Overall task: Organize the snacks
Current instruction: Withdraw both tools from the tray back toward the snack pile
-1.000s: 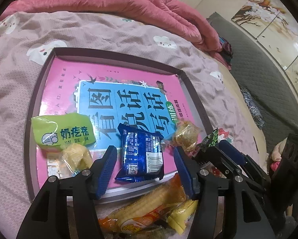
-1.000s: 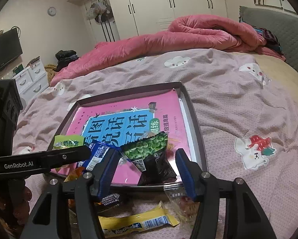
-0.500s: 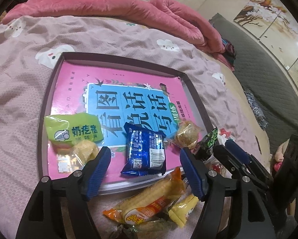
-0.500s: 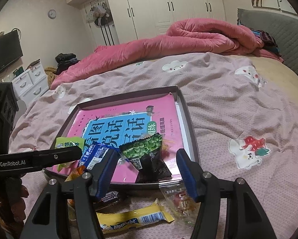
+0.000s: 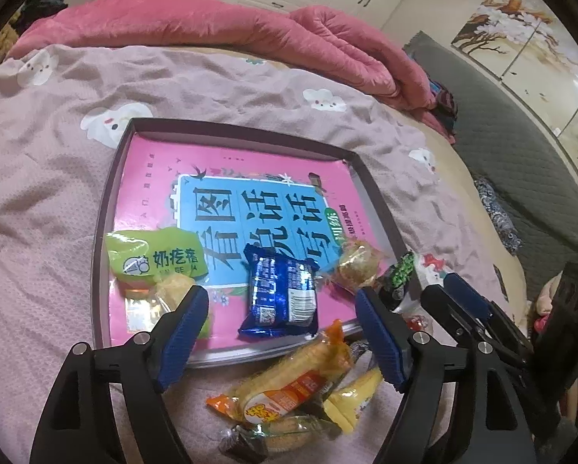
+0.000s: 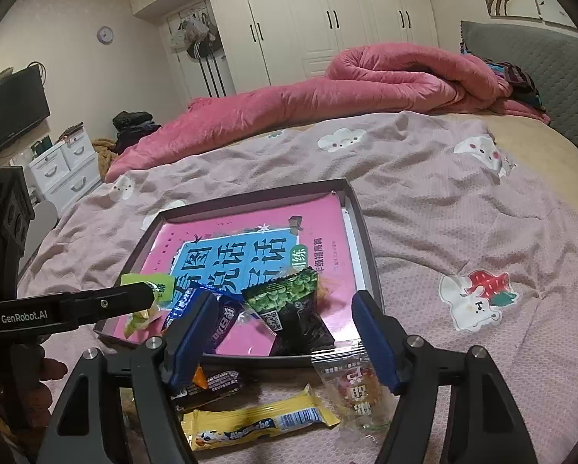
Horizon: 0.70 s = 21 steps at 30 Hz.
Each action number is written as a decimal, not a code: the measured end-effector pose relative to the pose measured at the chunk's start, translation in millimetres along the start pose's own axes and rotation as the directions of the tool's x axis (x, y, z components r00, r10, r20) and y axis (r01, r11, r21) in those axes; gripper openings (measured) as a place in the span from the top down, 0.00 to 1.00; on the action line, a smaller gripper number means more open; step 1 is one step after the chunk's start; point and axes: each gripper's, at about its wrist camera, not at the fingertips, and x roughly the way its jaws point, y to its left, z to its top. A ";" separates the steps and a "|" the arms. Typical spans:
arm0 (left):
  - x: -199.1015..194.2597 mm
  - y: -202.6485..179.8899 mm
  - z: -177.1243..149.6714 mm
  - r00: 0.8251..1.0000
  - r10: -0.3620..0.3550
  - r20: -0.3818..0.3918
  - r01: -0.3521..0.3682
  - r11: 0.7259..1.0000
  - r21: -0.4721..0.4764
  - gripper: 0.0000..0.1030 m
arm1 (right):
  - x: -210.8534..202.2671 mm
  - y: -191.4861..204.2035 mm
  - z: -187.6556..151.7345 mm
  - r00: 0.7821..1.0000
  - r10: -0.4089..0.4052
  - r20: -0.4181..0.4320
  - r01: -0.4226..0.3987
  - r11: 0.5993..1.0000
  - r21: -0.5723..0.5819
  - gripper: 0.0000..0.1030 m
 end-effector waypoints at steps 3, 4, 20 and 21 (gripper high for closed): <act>-2.2 -0.9 -1.0 1.000 -0.006 -0.001 0.006 1.000 -0.007 0.21 | -1.3 0.9 0.2 1.000 0.005 0.002 -0.005 1.000 0.000 0.29; -3.1 -1.1 -1.4 1.000 -0.003 0.001 0.003 1.000 -0.008 0.21 | -1.7 1.1 0.3 1.000 0.004 0.003 -0.004 1.000 0.000 0.28; -26.9 1.8 -3.7 0.999 0.044 0.031 -0.044 0.999 0.004 0.20 | -21.3 -5.7 1.3 0.999 0.008 0.037 -0.009 1.000 0.020 0.24; -28.6 2.9 -4.2 0.998 0.047 0.032 -0.047 0.999 0.003 0.20 | -23.3 -6.9 1.1 0.999 0.008 0.040 -0.009 1.000 0.025 0.23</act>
